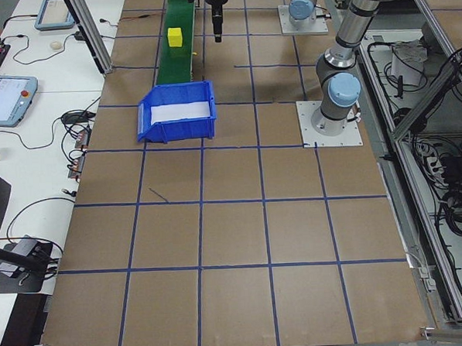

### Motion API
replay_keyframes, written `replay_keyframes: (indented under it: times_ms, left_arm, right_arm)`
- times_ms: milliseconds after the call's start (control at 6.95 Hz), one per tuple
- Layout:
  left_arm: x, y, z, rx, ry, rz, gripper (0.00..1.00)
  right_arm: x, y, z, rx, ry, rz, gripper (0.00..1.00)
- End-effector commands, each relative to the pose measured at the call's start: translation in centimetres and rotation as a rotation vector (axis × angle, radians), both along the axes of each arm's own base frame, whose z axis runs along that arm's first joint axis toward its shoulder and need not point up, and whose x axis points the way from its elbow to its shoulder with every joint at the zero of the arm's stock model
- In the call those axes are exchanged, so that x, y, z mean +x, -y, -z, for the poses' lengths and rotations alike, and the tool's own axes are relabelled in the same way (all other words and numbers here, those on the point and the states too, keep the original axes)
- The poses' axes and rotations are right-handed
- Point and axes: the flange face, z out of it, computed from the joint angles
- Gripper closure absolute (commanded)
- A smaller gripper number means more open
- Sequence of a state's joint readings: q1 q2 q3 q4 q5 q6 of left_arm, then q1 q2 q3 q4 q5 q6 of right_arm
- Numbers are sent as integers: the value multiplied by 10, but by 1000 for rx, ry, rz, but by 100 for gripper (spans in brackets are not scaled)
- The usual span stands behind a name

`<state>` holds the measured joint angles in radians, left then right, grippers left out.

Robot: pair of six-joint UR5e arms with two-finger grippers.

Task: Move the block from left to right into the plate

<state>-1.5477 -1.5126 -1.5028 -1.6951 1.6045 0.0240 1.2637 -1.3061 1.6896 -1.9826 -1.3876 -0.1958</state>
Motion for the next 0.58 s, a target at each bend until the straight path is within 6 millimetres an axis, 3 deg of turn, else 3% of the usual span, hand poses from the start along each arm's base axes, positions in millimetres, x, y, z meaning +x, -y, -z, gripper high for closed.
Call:
replay_keyframes:
  times_ms: [0,144,431]
  left_arm:
    - [0,0,0,-1,-1,-1,0]
    - [1,0,0,-3,-1,-1,0]
    - [1,1,0,-4,-1,-1,0]
  right_arm:
    - [91,33,21,59,58,125,0]
    - [130,33,24,68,81,143,0]
    - [141,48,41,88,178,136,0]
